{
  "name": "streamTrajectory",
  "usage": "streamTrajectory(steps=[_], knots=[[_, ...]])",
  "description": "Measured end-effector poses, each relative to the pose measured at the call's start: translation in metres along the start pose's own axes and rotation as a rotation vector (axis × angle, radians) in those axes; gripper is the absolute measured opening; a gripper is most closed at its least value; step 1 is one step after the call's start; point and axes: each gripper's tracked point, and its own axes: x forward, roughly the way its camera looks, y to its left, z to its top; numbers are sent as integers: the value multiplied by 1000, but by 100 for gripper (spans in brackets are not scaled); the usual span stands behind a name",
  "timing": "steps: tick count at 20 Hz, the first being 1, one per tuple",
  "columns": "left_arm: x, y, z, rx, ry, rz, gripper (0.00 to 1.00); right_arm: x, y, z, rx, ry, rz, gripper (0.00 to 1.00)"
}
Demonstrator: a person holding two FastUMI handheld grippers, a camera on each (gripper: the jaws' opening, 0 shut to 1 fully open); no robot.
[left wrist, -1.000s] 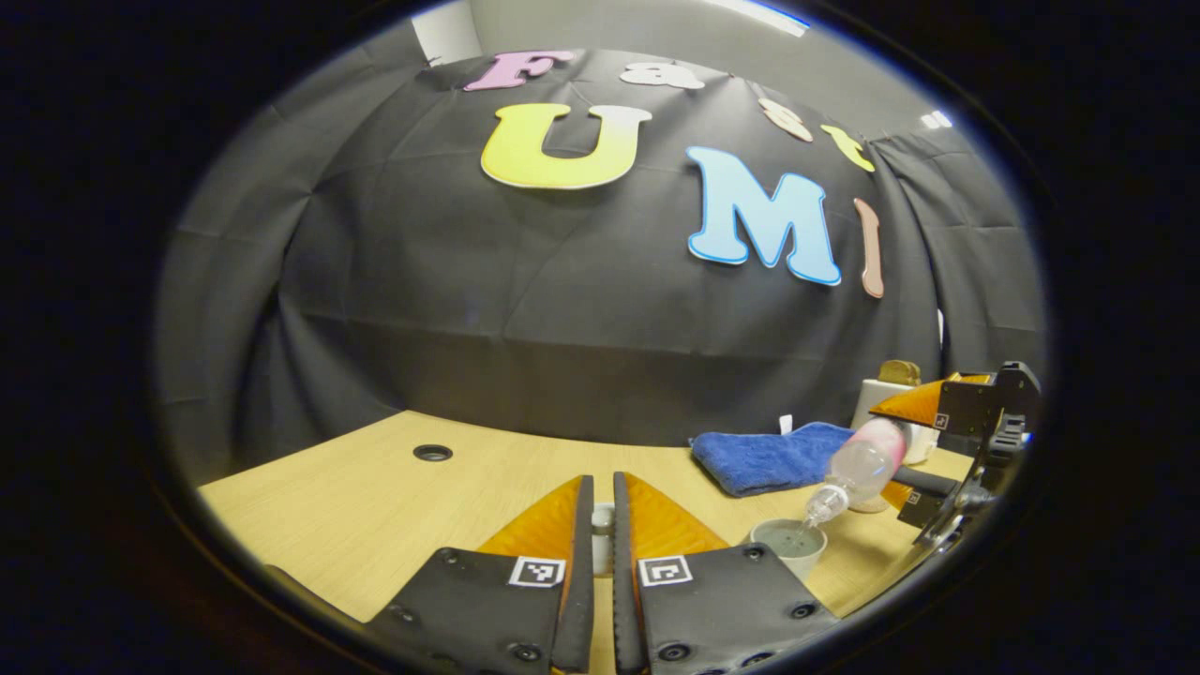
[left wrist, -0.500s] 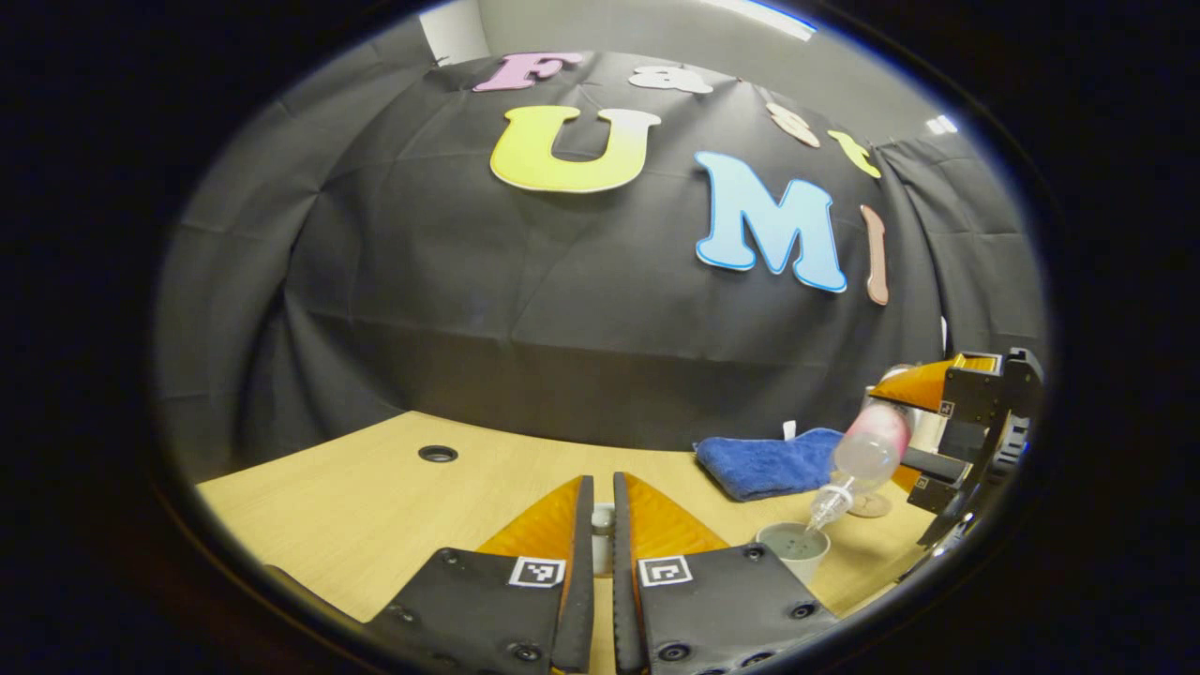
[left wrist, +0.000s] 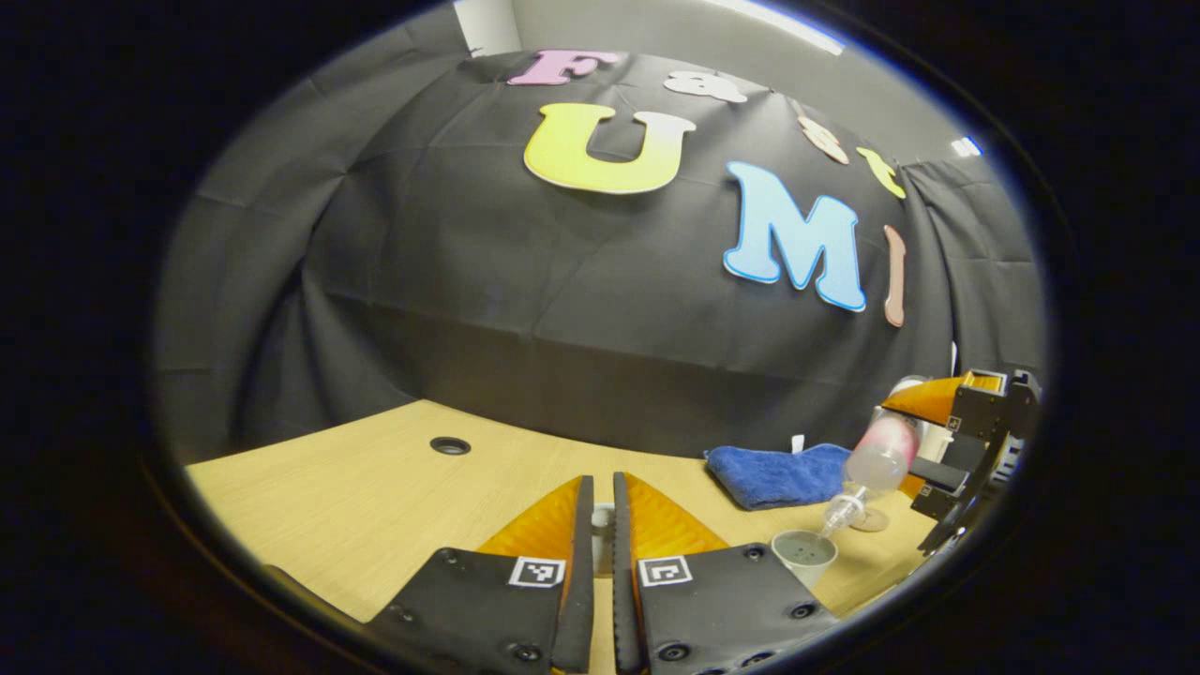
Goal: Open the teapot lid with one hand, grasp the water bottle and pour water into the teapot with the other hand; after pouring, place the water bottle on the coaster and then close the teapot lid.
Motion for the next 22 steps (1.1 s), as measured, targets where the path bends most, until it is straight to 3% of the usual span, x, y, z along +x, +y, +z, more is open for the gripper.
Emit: streamTrajectory(steps=[10,22], knots=[[0,3,-4,7,12,6,14,3,-7,0,-67,-28,-34,75],[1,2,-2,6,11,2,15,-2,-25,14,-167,-66,-136,75]])
